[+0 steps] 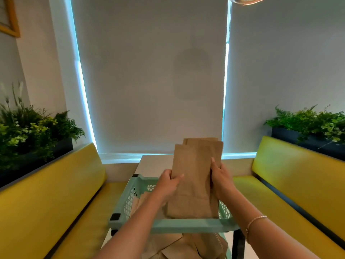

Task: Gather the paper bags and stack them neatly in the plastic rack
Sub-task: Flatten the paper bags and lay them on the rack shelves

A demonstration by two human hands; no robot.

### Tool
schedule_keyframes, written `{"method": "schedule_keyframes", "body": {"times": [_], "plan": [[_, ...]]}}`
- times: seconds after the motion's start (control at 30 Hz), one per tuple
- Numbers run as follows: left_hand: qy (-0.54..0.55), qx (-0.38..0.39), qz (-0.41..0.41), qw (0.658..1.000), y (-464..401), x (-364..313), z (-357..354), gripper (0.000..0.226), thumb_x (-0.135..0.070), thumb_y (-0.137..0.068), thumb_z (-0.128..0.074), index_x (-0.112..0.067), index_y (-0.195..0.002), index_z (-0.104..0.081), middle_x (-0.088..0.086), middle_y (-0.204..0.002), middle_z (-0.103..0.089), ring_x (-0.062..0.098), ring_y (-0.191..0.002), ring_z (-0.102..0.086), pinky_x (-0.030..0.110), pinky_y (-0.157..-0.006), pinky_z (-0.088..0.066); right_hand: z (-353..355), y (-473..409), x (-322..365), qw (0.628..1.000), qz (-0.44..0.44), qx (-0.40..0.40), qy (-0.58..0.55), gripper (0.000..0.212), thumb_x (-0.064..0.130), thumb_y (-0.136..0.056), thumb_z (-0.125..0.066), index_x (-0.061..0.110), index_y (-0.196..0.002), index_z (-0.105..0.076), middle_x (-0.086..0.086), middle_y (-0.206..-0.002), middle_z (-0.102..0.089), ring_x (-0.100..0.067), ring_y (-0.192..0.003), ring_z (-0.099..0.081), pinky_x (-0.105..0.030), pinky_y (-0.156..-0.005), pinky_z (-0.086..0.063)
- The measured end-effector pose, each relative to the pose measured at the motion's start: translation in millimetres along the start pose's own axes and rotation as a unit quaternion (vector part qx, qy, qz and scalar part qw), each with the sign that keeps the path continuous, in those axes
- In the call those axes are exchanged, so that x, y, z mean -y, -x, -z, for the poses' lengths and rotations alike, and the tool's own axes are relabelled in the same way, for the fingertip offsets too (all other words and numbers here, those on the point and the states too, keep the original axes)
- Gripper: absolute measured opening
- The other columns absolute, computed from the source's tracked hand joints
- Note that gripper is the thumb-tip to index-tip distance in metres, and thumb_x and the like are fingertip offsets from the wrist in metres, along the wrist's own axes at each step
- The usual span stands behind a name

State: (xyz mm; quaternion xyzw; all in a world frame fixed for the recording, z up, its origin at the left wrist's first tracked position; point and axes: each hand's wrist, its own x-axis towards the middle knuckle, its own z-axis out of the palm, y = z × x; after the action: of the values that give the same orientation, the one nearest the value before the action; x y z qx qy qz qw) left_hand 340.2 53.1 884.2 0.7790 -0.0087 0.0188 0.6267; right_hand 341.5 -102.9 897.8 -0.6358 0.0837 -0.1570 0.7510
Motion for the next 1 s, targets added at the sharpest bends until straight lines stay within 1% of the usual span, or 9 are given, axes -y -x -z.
{"method": "schedule_keyframes", "body": {"times": [0.13,0.23,0.4,0.5,0.6,0.73,0.8,0.87,1.0], "plan": [[0.027,-0.026,0.025,0.999,4,3,-22,0.048,-0.024,-0.083,-0.070,-0.016,-0.114,-0.035,0.007,-0.115,-0.055,0.023,-0.104,-0.057,0.040,-0.092,-0.050,2,4,2,0.999,0.027,0.015,0.021,0.047,0.052,-0.097,-0.029,0.022,-0.109,-0.063,-0.002,-0.103,-0.064,-0.021,-0.097,-0.059,-0.034,-0.086,-0.048],[0.111,-0.075,-0.026,0.991,5,-7,-28,0.049,-0.012,-0.082,-0.070,-0.017,-0.112,-0.031,0.004,-0.109,-0.056,0.017,-0.091,-0.059,0.027,-0.077,-0.051,7,4,7,0.996,0.040,0.074,-0.027,0.045,0.064,-0.085,-0.045,0.025,-0.099,-0.065,0.000,-0.102,-0.068,-0.020,-0.098,-0.063,-0.040,-0.089,-0.051],[0.099,-0.101,-0.135,0.981,8,-12,-30,0.045,-0.012,-0.084,-0.068,-0.021,-0.114,-0.037,-0.002,-0.107,-0.058,0.014,-0.095,-0.058,0.027,-0.082,-0.047,11,6,5,0.993,0.057,0.095,0.032,0.032,0.006,-0.072,-0.076,0.020,-0.096,-0.060,-0.003,-0.093,-0.068,-0.019,-0.081,-0.064,-0.031,-0.068,-0.053],[0.030,-0.055,-0.107,0.992,3,2,-26,0.044,-0.018,-0.081,-0.072,-0.027,-0.111,-0.040,-0.004,-0.109,-0.059,0.014,-0.098,-0.057,0.031,-0.087,-0.048,14,5,-4,0.988,0.010,0.106,0.112,0.035,-0.005,-0.072,-0.071,0.012,-0.100,-0.061,-0.008,-0.094,-0.068,-0.015,-0.074,-0.061,-0.024,-0.056,-0.046],[-0.013,0.030,-0.011,0.999,1,13,-22,0.052,-0.029,-0.074,-0.077,-0.028,-0.114,-0.043,-0.003,-0.116,-0.061,0.018,-0.106,-0.058,0.039,-0.095,-0.049,17,3,-12,0.977,-0.027,0.128,0.168,0.035,-0.004,-0.069,-0.073,0.011,-0.098,-0.061,-0.009,-0.097,-0.067,-0.021,-0.084,-0.062,-0.027,-0.064,-0.048],[-0.075,0.122,0.044,0.989,-3,14,-6,0.055,-0.013,-0.076,-0.075,-0.020,-0.123,-0.047,0.002,-0.116,-0.061,0.017,-0.104,-0.058,0.031,-0.084,-0.053,15,0,-10,0.975,-0.046,0.130,0.174,0.029,-0.003,-0.073,-0.072,0.007,-0.099,-0.063,-0.009,-0.091,-0.065,-0.022,-0.081,-0.061,-0.026,-0.061,-0.048],[-0.273,0.134,0.050,0.951,-6,15,7,0.066,-0.016,-0.076,-0.074,-0.019,-0.133,-0.041,0.004,-0.128,-0.054,0.021,-0.114,-0.053,0.033,-0.092,-0.048,14,-4,-9,0.980,-0.055,0.116,0.150,0.026,-0.002,-0.077,-0.070,0.003,-0.102,-0.064,-0.010,-0.089,-0.066,-0.022,-0.075,-0.062,-0.028,-0.059,-0.050],[-0.472,0.123,0.053,0.871,-4,19,20,0.074,-0.031,-0.077,-0.073,-0.019,-0.139,-0.036,0.006,-0.135,-0.047,0.024,-0.119,-0.049,0.034,-0.096,-0.044,15,-8,-10,0.986,-0.049,0.090,0.128,0.029,-0.001,-0.079,-0.069,0.005,-0.106,-0.062,-0.012,-0.091,-0.065,-0.023,-0.076,-0.061,-0.032,-0.063,-0.053],[-0.527,0.134,0.040,0.838,-7,24,37,0.079,-0.054,-0.070,-0.073,-0.013,-0.131,-0.044,0.007,-0.132,-0.048,0.023,-0.117,-0.048,0.032,-0.097,-0.043,19,-14,-9,0.994,-0.036,0.062,0.081,0.023,-0.001,-0.083,-0.066,0.007,-0.103,-0.060,-0.007,-0.084,-0.064,-0.023,-0.075,-0.059,-0.037,-0.073,-0.053]]}}
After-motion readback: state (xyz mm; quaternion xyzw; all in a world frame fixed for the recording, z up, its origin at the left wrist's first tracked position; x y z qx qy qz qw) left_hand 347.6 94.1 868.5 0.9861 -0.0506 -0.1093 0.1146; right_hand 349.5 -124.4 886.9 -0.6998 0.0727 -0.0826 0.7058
